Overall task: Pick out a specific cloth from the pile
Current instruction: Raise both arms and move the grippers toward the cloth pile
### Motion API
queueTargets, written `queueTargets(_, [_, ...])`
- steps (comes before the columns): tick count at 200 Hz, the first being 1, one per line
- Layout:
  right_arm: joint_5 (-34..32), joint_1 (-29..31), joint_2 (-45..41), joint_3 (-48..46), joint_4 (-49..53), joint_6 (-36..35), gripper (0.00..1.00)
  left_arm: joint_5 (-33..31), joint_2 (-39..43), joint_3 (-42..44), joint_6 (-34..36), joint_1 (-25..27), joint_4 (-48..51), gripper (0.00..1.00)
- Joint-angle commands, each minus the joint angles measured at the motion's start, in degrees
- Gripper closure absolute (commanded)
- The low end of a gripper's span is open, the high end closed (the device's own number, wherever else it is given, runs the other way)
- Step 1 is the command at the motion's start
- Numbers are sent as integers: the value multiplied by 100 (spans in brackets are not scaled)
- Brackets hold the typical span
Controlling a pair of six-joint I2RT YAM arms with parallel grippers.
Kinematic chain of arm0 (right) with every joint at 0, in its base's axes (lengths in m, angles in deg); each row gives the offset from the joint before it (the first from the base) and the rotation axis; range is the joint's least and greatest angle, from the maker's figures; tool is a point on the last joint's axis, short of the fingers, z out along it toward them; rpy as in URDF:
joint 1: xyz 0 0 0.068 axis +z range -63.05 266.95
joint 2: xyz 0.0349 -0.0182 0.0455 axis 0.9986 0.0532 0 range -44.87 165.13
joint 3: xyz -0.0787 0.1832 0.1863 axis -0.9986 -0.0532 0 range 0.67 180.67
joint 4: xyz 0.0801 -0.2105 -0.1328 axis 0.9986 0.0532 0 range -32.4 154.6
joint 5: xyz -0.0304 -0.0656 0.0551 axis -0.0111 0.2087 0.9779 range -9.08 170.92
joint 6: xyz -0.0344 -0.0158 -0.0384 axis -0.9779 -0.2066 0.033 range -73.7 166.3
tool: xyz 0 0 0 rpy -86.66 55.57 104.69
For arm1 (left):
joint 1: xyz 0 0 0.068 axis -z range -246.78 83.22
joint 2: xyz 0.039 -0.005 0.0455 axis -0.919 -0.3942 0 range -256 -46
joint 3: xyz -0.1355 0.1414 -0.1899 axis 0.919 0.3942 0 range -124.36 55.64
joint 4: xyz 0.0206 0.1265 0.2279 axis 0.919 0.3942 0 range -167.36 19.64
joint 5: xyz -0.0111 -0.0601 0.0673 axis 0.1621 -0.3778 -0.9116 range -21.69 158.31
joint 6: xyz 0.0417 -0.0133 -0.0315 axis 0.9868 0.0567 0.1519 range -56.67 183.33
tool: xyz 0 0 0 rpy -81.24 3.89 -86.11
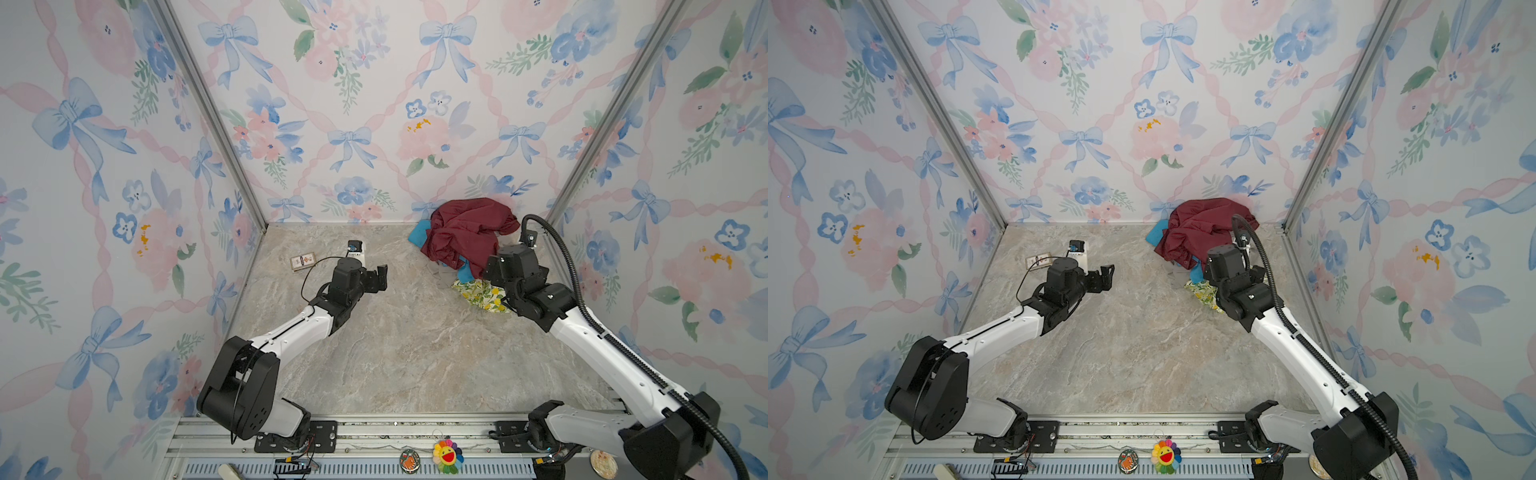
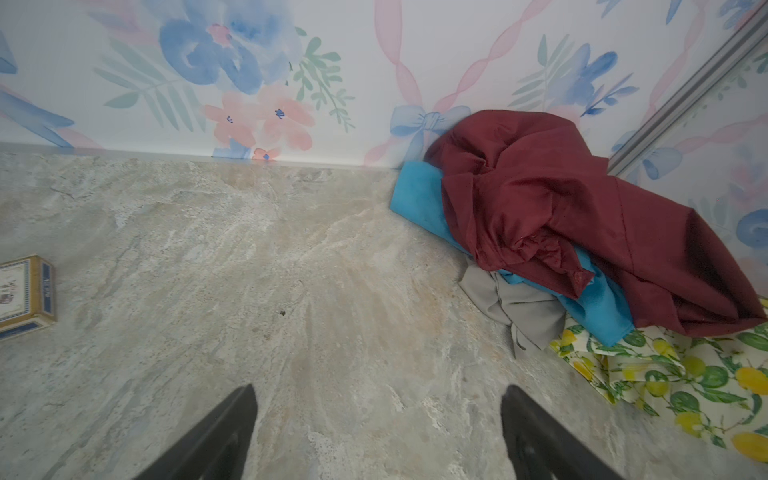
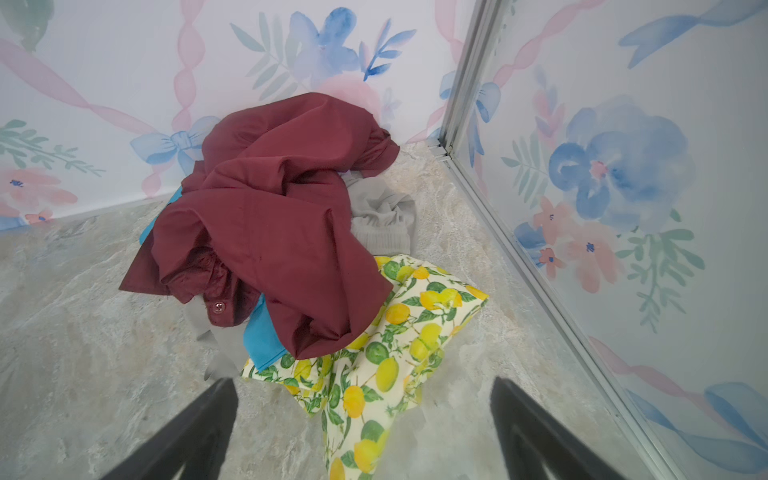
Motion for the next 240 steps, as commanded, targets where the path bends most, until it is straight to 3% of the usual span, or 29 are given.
queueTargets(1, [16,207,334,191,176,77,1,591,-106,-147,-214,29,132,8])
queueTargets(63, [575,282,763,288,50,208,0,694,-155,-178,-260,165,146,10])
queueTargets(99, [844,27,680,177,217,442,1,608,-146,-177,-202,384,146,11])
queueTargets(185, [2010,-1740,-802,-1250,-123,1071,2,189,-69,-201,170,1155,275,13])
queueTargets(240, [3317,-2901,-933,-1608,-500,1565,2,-191,-91,-248,662,1770,430,12])
